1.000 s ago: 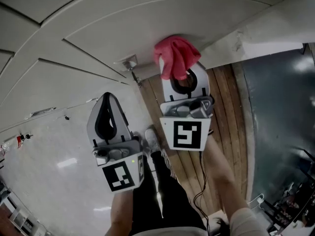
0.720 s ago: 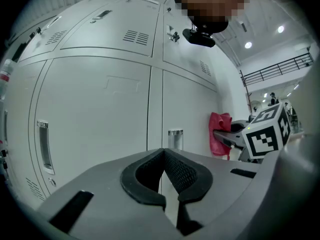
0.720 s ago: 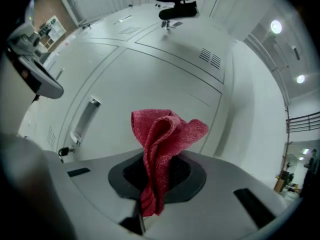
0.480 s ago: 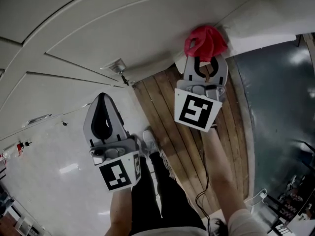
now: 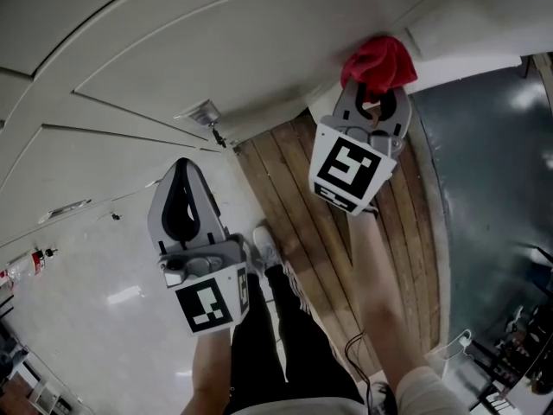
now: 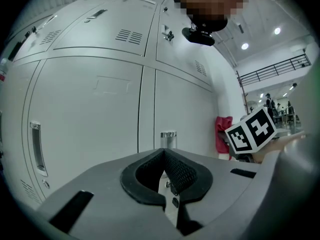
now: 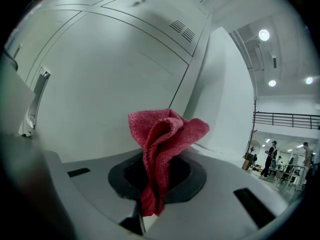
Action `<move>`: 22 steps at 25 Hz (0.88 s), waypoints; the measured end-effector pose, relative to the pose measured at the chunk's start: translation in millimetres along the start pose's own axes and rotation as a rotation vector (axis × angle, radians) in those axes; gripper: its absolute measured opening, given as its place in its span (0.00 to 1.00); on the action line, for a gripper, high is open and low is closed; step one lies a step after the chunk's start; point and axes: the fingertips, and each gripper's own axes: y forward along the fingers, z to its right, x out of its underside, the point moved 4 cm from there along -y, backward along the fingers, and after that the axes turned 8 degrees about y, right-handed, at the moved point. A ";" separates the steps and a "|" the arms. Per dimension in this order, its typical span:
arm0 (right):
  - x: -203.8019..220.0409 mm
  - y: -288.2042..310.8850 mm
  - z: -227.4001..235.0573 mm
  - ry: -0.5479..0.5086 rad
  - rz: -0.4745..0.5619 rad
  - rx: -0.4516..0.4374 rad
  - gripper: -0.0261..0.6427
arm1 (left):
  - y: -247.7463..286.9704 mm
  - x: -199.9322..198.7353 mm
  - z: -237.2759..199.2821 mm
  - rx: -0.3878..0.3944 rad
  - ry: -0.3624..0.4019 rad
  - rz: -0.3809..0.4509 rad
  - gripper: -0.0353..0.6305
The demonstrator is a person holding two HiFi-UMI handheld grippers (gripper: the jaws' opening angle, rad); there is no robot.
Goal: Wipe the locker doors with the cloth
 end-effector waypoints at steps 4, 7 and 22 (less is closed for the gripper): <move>0.3 -2.1 1.1 0.014 0.002 -0.012 0.10 | -2.6 2.3 -1.8 -0.007 -0.003 -0.002 0.08; -6.4 -16.7 -6.9 0.095 0.059 -0.064 0.10 | -5.7 5.3 -5.7 -0.018 -0.004 -0.006 0.08; 32.8 -99.1 -157.9 0.070 0.082 -0.620 0.10 | -13.4 33.9 -4.5 -0.027 -0.022 -0.019 0.08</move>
